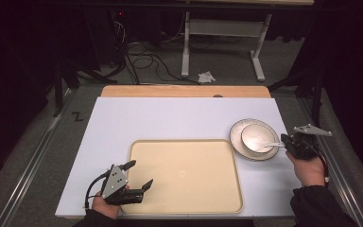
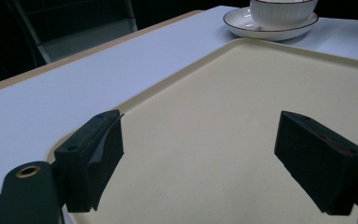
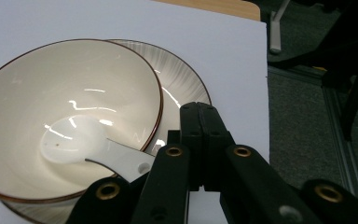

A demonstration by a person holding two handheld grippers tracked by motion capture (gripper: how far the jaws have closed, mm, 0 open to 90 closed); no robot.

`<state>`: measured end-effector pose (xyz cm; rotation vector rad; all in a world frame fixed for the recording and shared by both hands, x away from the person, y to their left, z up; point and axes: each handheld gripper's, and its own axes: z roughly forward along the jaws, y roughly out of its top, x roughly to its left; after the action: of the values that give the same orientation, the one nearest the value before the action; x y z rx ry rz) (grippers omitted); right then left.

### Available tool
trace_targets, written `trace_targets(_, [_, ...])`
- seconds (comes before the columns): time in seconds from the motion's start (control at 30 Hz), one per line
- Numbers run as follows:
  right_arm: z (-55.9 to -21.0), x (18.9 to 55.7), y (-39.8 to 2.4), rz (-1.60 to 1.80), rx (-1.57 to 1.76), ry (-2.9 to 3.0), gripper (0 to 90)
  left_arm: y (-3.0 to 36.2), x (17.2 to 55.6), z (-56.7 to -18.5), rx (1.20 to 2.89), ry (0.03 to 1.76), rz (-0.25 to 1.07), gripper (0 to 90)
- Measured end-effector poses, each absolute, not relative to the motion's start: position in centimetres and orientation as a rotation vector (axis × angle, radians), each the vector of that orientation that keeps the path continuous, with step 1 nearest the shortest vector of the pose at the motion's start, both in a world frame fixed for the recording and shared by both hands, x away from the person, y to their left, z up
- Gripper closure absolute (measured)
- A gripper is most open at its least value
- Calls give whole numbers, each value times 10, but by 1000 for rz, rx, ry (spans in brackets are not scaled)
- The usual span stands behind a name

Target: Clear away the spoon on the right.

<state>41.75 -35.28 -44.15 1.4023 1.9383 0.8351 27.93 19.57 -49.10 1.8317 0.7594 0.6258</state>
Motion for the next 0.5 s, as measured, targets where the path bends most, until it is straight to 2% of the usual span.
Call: trace_targets(0.5, [-453,387,-369,955,1368,1877,900,195,281,-492,1840,762,625,159])
